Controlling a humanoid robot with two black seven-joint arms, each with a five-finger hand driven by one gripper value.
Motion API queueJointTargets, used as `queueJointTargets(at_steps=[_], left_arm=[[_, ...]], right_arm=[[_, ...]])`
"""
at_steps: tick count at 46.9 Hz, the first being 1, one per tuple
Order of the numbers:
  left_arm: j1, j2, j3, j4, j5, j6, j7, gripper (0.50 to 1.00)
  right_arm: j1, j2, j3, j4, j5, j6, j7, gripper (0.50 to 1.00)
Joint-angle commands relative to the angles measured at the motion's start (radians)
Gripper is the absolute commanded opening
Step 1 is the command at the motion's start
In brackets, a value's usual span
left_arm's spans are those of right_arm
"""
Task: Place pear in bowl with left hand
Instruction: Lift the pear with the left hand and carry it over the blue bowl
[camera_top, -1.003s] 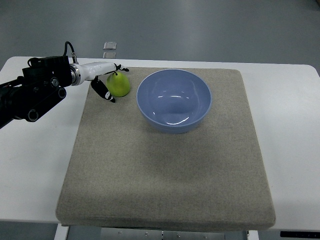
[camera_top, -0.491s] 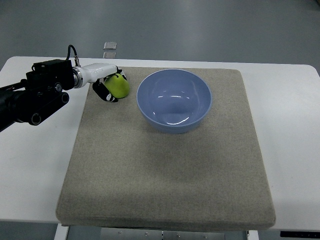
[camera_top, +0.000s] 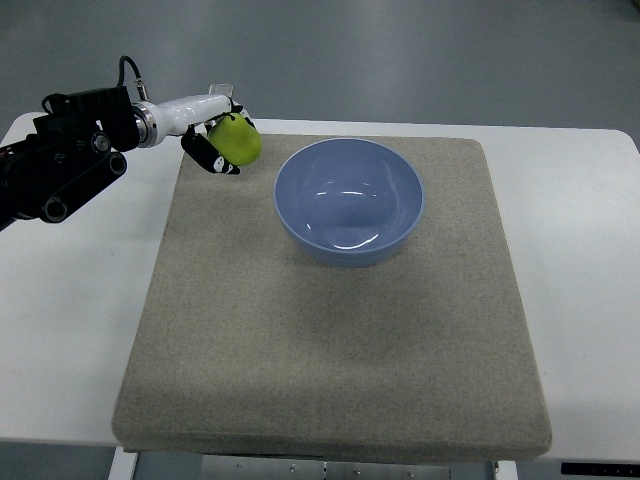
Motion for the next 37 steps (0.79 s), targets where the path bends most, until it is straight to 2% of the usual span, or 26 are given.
queueJointTargets(at_steps=[1, 11, 18, 37], left_arm=[[-0.012, 0.023, -0.011, -0.046, -0.061, -0.047, 0.000, 0.500], [-0.032, 0.040, -0.028, -0.197, -0.125, -0.139, 0.000, 0.500], [-0.054, 0.029, -0.050, -0.278, -0.125, -0.173, 0.002, 0.500], [-0.045, -0.094, 0.001, -0.283, -0.052, -0.171, 0.002, 0.500]], right_arm=[[0.000, 0.000, 0.000, 0.000, 0.000, 0.000, 0.000, 0.926], [0.000, 0.000, 0.000, 0.000, 0.000, -0.001, 0.000, 0.926], [0.000, 0.000, 0.000, 0.000, 0.000, 0.000, 0.000, 0.926], [0.000, 0.000, 0.000, 0.000, 0.000, 0.000, 0.000, 0.926]])
